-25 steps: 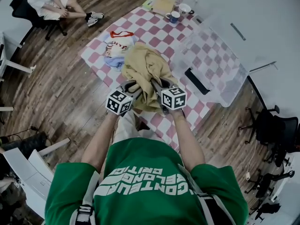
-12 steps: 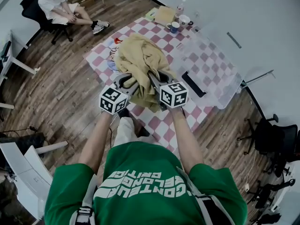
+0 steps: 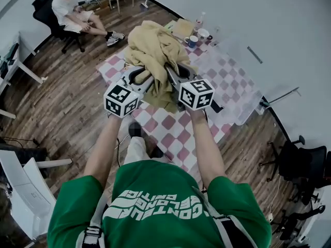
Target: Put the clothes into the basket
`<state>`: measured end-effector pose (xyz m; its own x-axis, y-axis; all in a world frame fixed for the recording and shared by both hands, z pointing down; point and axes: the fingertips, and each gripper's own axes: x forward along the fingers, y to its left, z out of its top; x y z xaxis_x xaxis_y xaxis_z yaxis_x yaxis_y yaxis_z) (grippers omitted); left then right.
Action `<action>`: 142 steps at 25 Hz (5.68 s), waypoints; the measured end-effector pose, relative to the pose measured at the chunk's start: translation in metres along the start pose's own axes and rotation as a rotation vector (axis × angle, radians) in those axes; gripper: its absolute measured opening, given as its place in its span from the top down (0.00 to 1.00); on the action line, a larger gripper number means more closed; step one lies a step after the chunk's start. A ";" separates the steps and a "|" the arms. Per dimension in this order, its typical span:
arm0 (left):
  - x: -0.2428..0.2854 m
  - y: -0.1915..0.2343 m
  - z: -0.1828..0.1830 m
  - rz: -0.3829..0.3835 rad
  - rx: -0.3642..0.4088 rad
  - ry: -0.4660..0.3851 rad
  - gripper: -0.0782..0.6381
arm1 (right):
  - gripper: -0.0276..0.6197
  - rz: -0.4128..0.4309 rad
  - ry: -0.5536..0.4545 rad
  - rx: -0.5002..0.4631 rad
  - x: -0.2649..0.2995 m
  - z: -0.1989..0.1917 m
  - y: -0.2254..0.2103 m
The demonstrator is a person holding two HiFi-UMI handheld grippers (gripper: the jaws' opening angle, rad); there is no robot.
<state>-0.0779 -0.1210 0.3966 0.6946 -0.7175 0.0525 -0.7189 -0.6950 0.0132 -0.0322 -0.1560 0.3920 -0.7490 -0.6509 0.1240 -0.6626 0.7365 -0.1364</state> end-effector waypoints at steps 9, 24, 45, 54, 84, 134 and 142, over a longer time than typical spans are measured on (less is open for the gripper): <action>0.006 0.000 0.073 0.014 0.091 -0.083 0.73 | 0.85 0.007 -0.111 -0.069 -0.009 0.076 0.001; 0.043 -0.026 0.116 -0.071 0.134 -0.143 0.73 | 0.85 -0.075 -0.181 -0.098 -0.046 0.117 -0.030; 0.217 -0.137 0.167 -0.553 0.159 -0.215 0.73 | 0.86 -0.563 -0.253 -0.122 -0.193 0.163 -0.181; 0.268 -0.167 0.155 -0.703 0.140 -0.195 0.73 | 0.86 -0.720 -0.247 -0.086 -0.229 0.149 -0.225; 0.408 -0.188 -0.033 -0.838 0.029 0.199 0.73 | 0.86 -0.868 -0.005 0.287 -0.236 -0.040 -0.377; 0.423 -0.156 -0.327 -0.749 0.399 1.039 0.64 | 0.74 -0.645 0.711 0.423 -0.210 -0.299 -0.410; 0.434 -0.152 -0.279 -0.675 0.427 0.938 0.60 | 0.62 -0.675 0.628 0.376 -0.218 -0.261 -0.408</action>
<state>0.3254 -0.3135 0.6957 0.5088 -0.0196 0.8607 -0.0347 -0.9994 -0.0023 0.4021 -0.2659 0.6774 -0.1498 -0.6165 0.7730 -0.9883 0.0711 -0.1348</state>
